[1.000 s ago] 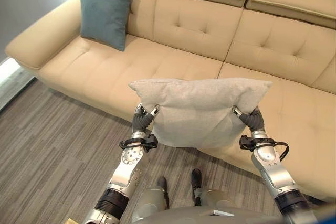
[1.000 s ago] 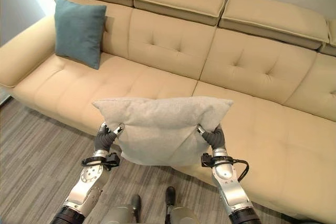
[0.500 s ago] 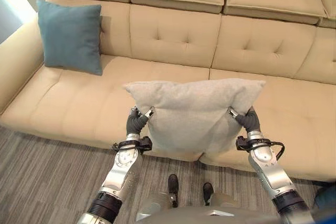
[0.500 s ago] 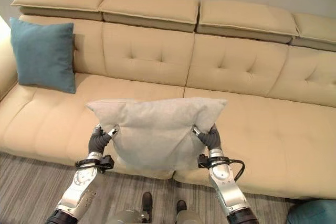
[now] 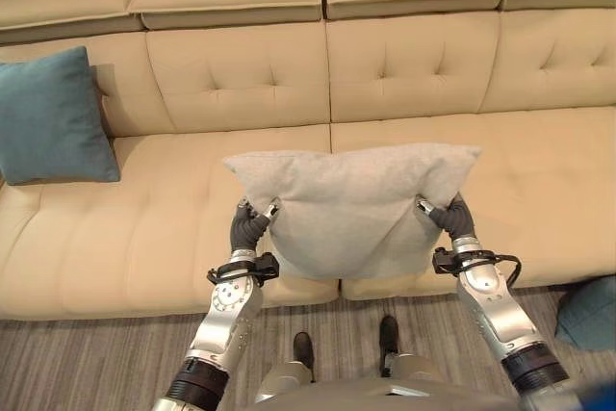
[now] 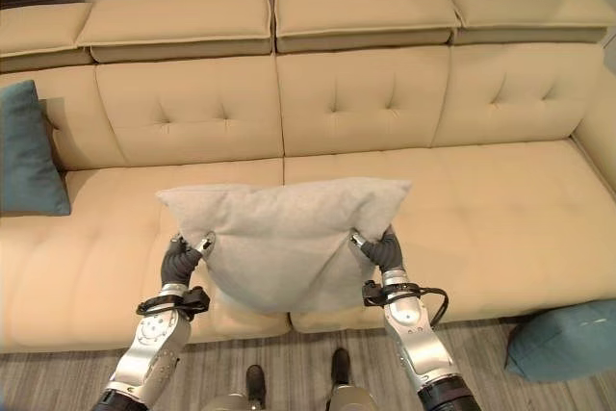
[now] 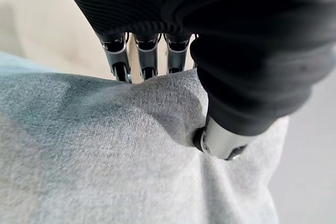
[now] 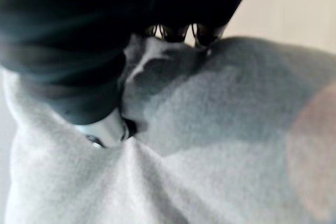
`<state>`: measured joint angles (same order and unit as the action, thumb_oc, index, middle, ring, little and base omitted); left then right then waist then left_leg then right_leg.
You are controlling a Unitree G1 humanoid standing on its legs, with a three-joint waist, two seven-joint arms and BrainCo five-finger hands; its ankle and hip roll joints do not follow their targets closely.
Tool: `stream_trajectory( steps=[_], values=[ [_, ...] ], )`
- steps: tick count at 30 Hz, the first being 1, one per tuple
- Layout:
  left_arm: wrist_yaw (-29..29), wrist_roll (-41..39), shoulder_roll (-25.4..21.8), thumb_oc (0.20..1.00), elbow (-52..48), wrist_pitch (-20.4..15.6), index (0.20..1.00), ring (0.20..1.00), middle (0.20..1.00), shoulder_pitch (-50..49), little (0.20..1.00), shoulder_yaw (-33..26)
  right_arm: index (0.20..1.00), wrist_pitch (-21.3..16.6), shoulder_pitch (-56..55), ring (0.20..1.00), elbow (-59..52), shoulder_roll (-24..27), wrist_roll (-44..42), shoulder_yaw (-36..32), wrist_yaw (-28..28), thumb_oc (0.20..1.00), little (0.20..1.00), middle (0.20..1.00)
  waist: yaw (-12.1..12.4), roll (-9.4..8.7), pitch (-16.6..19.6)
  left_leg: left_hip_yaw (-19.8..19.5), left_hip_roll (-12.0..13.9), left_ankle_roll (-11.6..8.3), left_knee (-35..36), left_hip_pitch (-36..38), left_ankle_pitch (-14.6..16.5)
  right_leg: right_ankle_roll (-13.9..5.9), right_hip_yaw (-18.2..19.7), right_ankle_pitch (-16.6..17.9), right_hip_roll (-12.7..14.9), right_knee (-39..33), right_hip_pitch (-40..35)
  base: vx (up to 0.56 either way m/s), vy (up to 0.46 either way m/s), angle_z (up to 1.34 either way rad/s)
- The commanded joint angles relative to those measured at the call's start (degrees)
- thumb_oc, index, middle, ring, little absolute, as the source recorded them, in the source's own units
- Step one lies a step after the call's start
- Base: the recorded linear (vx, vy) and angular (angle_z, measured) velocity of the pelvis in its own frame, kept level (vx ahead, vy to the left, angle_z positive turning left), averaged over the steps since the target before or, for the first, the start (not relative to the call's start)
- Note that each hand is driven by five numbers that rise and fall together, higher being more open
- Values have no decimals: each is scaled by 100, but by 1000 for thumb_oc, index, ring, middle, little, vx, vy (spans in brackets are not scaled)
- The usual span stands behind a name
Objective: Pick up all the scattered cushions and arrange them neatly on the sofa.
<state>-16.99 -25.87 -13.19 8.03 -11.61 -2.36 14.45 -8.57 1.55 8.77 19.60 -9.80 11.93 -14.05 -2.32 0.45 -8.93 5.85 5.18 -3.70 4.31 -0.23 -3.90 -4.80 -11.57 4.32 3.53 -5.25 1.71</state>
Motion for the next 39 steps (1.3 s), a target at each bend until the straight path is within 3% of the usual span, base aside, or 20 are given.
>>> stream_trajectory(
  steps=[1,4,6,10,13,19,23,27,29,39],
  values=[
    [220,-79,-162,200,-580,-515,200,200,200,557,200,144,200,-594,270,200,-643,-160,72,-73,-43,200,200,200,-9,-301,237,-48,-307,-4,-1239,-263,1020,-226,122,-439,279,656,195,42,-172,79],
    [255,-113,-127,200,-548,-482,200,200,200,549,200,180,200,-566,138,200,-636,-62,5,-161,-76,200,200,200,-3,-369,160,17,-242,-19,-1905,-663,1010,-66,-32,-597,260,565,-76,79,-128,62],
    [275,-90,-128,200,-532,-425,200,200,200,520,200,191,200,-549,84,200,-636,-59,-14,-194,-61,200,200,200,15,-379,167,57,-262,23,-1709,-817,861,-74,-89,-635,229,514,-174,116,-24,27],
    [233,-33,-119,200,-534,-345,200,200,200,441,200,180,200,-513,48,200,-593,-146,-56,-233,-157,200,200,200,164,-351,198,118,-255,-76,-915,-1270,213,-113,-31,-842,83,397,-508,186,54,22],
    [248,-24,-120,200,-572,-364,200,200,200,361,200,172,200,-497,33,200,-599,-185,-11,-213,-125,200,200,200,195,-275,266,89,-218,-56,-666,-1105,125,-137,66,-938,57,475,-589,212,153,-18],
    [263,104,-347,200,-676,-340,200,200,200,390,200,148,200,-496,120,200,-628,-361,97,-146,-34,200,200,200,239,-317,429,268,-402,242,-623,-586,468,-387,385,-972,439,1106,-470,213,237,-51],
    [252,137,-444,200,-686,-373,200,200,200,421,200,40,200,-508,275,200,-616,-488,145,-40,50,200,200,200,246,-239,306,459,-442,421,-532,-362,596,-596,406,-635,660,2095,181,72,173,-25],
    [332,118,-425,200,-682,-381,200,200,200,358,200,35,200,-506,265,200,-609,-483,150,-69,79,200,200,200,160,-177,292,405,-497,425,-302,-129,598,-516,358,-597,574,1705,421,120,43,-8],
    [346,102,-386,200,-613,-403,200,200,200,422,200,45,200,-537,246,200,-580,-487,115,-94,49,200,200,200,98,-211,214,306,-573,395,-269,-41,622,-558,371,-457,521,1179,476,120,-30,9],
    [408,188,-336,200,-671,-362,200,200,200,342,200,80,200,-496,112,200,-665,-386,176,-154,54,200,200,200,57,-228,366,237,-541,281,-78,181,671,-461,263,-431,398,650,47,88,-76,7]
  ],
)
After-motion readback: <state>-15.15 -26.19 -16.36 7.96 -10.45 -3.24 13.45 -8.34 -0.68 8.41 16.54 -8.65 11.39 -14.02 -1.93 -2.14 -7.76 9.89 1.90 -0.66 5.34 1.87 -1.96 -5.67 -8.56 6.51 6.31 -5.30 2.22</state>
